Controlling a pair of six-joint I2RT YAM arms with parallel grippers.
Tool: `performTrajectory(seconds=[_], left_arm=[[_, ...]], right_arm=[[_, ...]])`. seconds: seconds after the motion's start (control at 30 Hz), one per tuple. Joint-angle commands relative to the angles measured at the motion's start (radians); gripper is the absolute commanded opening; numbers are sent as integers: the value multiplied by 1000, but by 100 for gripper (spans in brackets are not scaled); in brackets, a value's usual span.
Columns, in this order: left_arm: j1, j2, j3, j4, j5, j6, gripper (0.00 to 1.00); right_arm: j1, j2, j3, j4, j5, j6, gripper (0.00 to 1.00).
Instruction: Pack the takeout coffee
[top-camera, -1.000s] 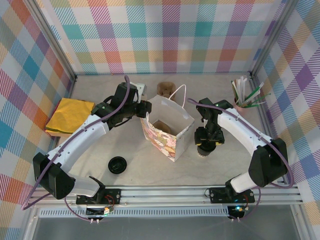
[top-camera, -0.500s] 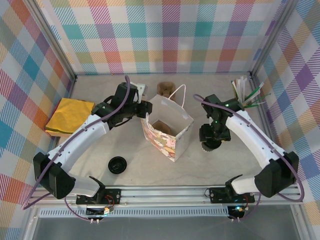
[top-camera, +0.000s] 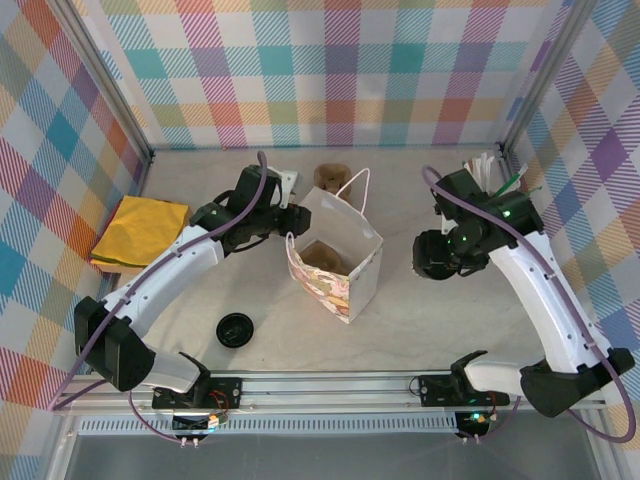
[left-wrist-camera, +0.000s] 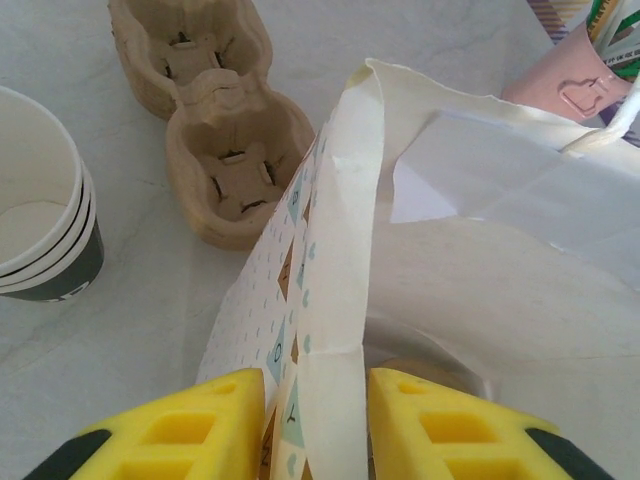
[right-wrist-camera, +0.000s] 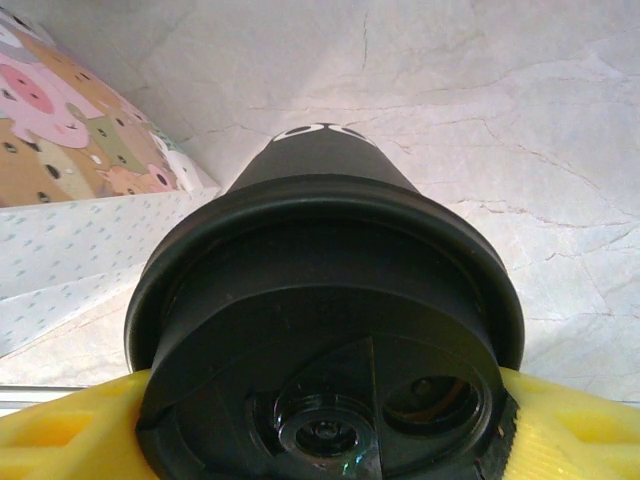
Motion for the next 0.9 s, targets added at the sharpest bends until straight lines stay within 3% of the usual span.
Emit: performTrajectory(seconds=[0.0, 0.87], left_arm=[[-9, 5, 23, 29, 32, 3, 33], [-42, 49, 78, 29, 40, -3, 33]], right_arm=[[-6, 1, 75, -82, 14, -9, 74], [27, 116, 502, -97, -196, -63, 73]])
